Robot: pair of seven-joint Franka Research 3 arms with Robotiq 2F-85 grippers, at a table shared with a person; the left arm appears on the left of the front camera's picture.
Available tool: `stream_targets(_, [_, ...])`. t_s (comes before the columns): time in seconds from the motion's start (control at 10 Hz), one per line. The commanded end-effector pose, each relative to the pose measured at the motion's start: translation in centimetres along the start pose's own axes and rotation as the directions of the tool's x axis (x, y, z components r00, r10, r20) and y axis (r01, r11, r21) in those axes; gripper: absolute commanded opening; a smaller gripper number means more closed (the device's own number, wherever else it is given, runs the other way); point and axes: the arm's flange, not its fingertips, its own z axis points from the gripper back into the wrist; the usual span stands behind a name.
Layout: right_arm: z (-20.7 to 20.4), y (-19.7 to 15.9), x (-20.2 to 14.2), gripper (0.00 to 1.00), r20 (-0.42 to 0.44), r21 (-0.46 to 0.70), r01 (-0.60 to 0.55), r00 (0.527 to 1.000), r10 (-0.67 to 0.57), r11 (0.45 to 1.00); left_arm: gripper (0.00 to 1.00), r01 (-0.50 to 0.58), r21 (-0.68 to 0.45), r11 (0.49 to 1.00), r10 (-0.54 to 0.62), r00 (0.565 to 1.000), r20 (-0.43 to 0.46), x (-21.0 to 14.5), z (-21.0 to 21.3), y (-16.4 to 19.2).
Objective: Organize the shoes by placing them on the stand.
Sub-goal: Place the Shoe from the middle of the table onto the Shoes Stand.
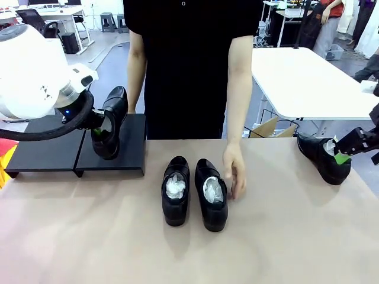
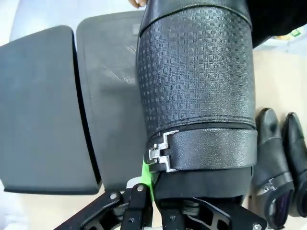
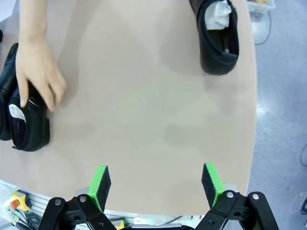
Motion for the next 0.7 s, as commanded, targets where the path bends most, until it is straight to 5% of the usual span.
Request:
stream_targets(0.0, [0.0,0.0,0.1,1.00,0.005,0.001,0.004,1.000,-0.004,1.000,0.00,0.004,-0.010,1.000,-0.004,0.999,0.038,0.3,0.8,-0.2])
stream_targets(0.6, [0.0,0.0,0.1,1.00,0.005,0.001,0.004,1.000,-0.004,1.000,0.00,-0.060,0.123,0.991,0.062,0.998,-0.008,0.5,-2.8,3.7])
